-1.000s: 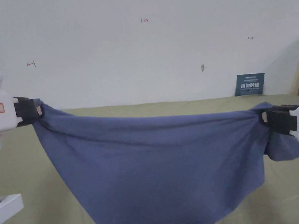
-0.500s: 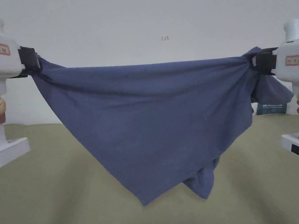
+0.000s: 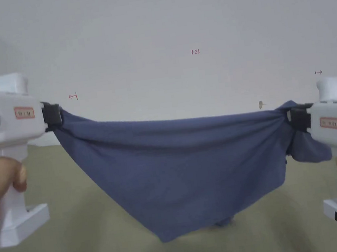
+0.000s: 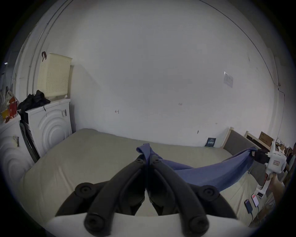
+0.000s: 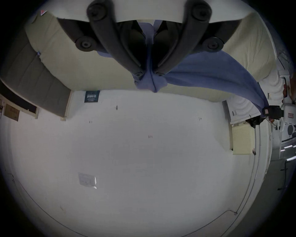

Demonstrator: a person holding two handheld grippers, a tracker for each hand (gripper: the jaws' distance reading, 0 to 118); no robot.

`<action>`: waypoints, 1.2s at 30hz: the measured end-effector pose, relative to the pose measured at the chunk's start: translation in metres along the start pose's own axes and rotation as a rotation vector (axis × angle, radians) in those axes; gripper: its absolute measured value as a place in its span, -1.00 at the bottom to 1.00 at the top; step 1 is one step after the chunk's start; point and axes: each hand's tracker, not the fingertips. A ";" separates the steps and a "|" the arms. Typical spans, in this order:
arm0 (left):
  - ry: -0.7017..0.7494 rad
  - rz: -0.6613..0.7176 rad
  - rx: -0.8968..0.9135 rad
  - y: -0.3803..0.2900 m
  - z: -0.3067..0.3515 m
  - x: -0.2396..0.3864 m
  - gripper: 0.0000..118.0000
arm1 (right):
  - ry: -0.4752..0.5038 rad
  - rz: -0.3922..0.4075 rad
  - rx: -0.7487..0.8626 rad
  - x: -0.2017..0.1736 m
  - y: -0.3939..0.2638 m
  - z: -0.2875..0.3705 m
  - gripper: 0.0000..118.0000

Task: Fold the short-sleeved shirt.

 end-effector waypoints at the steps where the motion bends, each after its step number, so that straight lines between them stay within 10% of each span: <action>1: -0.006 0.003 -0.009 -0.014 0.005 -0.001 -0.94 | 0.002 -0.011 -0.022 0.002 -0.013 0.006 -0.88; 36: 0.036 0.209 -0.505 -0.341 0.192 -0.028 -0.94 | -0.002 -0.160 -0.511 0.003 -0.284 0.204 -0.88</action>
